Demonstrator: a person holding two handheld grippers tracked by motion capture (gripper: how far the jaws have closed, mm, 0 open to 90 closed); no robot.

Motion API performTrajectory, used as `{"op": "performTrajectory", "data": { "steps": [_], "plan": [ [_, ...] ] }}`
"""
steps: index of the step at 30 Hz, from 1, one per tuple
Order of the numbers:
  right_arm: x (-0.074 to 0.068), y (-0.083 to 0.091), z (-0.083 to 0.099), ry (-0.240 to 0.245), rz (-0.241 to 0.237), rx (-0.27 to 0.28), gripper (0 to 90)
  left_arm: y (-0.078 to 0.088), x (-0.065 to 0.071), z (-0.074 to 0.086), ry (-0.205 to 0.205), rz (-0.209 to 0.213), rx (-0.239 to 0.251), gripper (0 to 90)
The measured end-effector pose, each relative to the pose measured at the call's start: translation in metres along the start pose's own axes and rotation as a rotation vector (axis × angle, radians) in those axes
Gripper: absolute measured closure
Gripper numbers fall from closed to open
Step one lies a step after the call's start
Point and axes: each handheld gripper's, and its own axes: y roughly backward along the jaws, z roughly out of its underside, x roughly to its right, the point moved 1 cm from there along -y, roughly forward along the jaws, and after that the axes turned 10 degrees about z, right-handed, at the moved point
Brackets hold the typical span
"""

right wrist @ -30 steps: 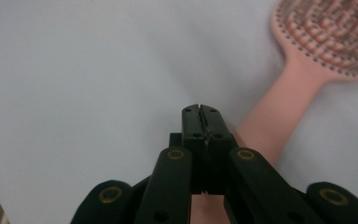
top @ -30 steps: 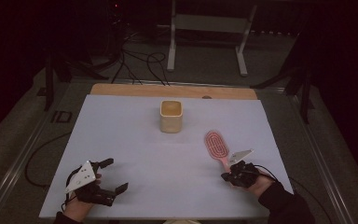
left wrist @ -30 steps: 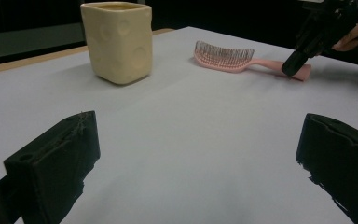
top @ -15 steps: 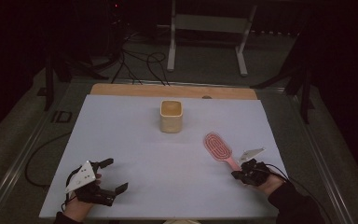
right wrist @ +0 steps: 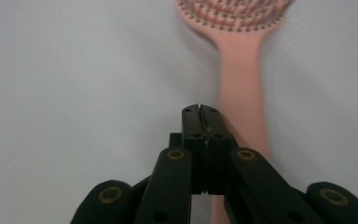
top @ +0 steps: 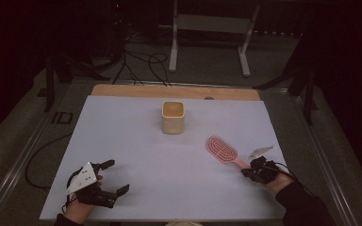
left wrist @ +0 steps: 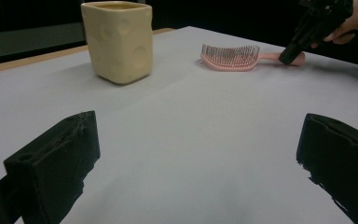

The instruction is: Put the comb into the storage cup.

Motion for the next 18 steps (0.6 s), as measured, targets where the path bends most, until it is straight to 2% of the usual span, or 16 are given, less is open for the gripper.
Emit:
{"op": "performTrajectory", "data": {
  "steps": [7, 9, 18],
  "plan": [
    [-0.005, 0.006, -0.004, 0.02, -0.017, 0.023, 90.0, 0.0, 0.0, 0.0, 0.0, 0.001, -0.001, 0.2],
    [-0.006, 0.01, -0.007, 0.043, -0.024, 0.034, 90.0, 0.0, 0.0, 0.0, 0.0, 0.0, -0.001, 0.2],
    [-0.004, 0.02, -0.013, 0.074, -0.01, 0.054, 87.4, 0.0, 0.0, 0.0, 0.0, 0.0, -0.001, 0.2]
  ]
}}
